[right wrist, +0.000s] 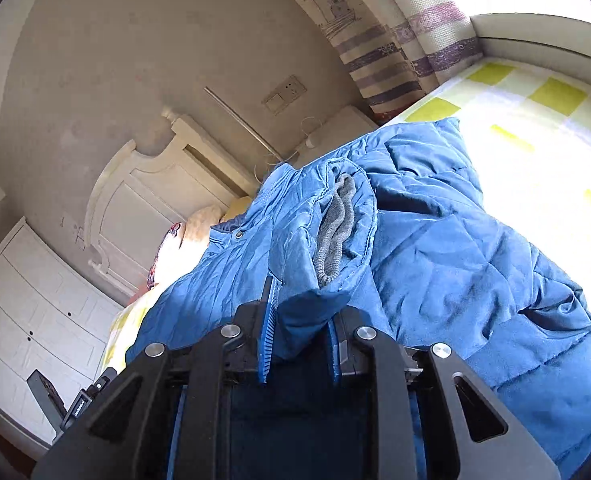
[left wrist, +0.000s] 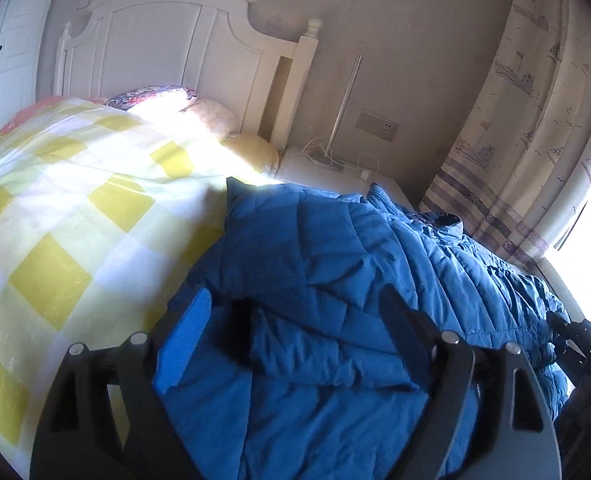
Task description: Fold large clothes
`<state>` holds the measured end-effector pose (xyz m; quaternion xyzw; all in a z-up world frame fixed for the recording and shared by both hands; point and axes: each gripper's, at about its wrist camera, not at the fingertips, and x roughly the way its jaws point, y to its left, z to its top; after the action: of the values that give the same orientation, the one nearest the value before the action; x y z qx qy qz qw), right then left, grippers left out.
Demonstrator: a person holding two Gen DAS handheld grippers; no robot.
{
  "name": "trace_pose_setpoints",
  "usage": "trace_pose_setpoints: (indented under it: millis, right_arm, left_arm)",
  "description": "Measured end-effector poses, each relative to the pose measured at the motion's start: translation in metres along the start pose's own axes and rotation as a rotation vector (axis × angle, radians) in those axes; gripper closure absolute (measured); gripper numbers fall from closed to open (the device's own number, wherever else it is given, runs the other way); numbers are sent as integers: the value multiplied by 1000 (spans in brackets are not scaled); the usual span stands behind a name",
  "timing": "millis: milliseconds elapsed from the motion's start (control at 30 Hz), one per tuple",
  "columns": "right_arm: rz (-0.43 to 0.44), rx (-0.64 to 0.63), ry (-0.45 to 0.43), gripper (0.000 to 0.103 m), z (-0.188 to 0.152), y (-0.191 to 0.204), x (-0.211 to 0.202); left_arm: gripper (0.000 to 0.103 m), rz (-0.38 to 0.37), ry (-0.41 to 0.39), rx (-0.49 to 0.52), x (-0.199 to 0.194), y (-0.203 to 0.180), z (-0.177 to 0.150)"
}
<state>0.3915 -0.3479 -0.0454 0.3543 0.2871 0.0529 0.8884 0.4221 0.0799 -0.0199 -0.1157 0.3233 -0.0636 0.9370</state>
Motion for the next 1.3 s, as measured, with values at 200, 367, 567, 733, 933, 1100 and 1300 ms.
trace_pose_setpoints:
  millis: [200,367,567,733,933,1100,1300]
  right_arm:
    - [-43,32,12,52,-2,-4,3]
    - [-17,41,1,51,-3,-7,3]
    - [-160,-94,-152,82,-12,17,-23]
    - [-251,12,-40,68,-8,-2,-11]
    - [-316,-266,-248,60,6,54,-46]
    - [-398,-622,-35,57,4,103,16]
    - [-437,-671,147,33,-22,65,57]
  left_arm:
    - [9,-8,147,-9,27,3,-6]
    - [9,4,44,60,8,-11,-6]
    - [9,22,80,73,15,-14,-6]
    - [9,23,97,68,18,-12,-5]
    - [9,30,108,80,20,-13,-6]
    - [9,28,96,80,18,-14,-6]
    - [9,46,42,-42,7,10,-1]
